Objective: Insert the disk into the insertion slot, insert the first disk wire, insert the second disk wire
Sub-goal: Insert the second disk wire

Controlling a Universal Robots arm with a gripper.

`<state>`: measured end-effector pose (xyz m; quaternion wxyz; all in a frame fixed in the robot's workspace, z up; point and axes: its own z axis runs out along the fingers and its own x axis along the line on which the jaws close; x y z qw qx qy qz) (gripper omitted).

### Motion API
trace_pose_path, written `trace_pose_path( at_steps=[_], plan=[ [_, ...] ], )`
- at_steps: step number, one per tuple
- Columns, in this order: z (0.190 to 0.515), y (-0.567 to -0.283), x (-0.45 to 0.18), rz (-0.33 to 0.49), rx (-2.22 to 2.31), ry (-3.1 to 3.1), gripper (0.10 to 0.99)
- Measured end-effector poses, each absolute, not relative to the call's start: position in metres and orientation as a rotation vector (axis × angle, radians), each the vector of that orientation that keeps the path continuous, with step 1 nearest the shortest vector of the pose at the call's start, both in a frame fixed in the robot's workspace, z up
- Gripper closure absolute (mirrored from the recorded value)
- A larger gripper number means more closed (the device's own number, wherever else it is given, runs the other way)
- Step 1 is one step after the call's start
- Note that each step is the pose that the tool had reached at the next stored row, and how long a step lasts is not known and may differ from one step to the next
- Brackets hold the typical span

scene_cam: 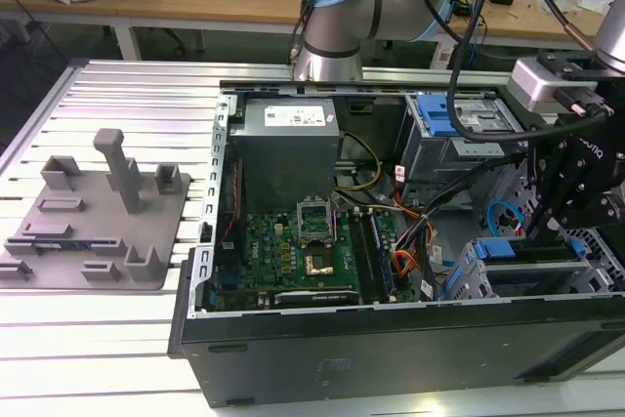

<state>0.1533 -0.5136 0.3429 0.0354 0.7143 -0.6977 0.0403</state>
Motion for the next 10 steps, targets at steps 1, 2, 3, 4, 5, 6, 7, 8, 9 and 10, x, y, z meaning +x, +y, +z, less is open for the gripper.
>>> trace_pose_path(
  at_steps=[1,2,3,4,5,6,7,8,9,10],
  plan=[
    [0.3425,-0.5138,0.1533,0.124,2.195,-2.144,0.925],
    [0.3423,-0.5140,0.1532,0.124,2.195,-2.144,0.925],
    [0.3419,-0.5144,0.1532,0.124,2.195,-2.144,0.925],
    [0.3417,-0.5147,0.1532,0.124,2.195,-2.144,0.925],
    [0.3411,-0.5150,0.1532,0.124,2.195,-2.144,0.925],
    [0.3407,-0.5154,0.1532,0.124,2.195,-2.144,0.925],
    [0.3403,-0.5156,0.1532,0.124,2.195,-2.144,0.925],
    [0.3392,-0.5160,0.1532,0.124,2.195,-2.144,0.925],
    [0.3381,-0.5162,0.1532,0.125,2.195,-2.144,0.925],
    [0.3373,-0.5164,0.1532,0.125,2.194,-2.143,0.925]
  ],
)
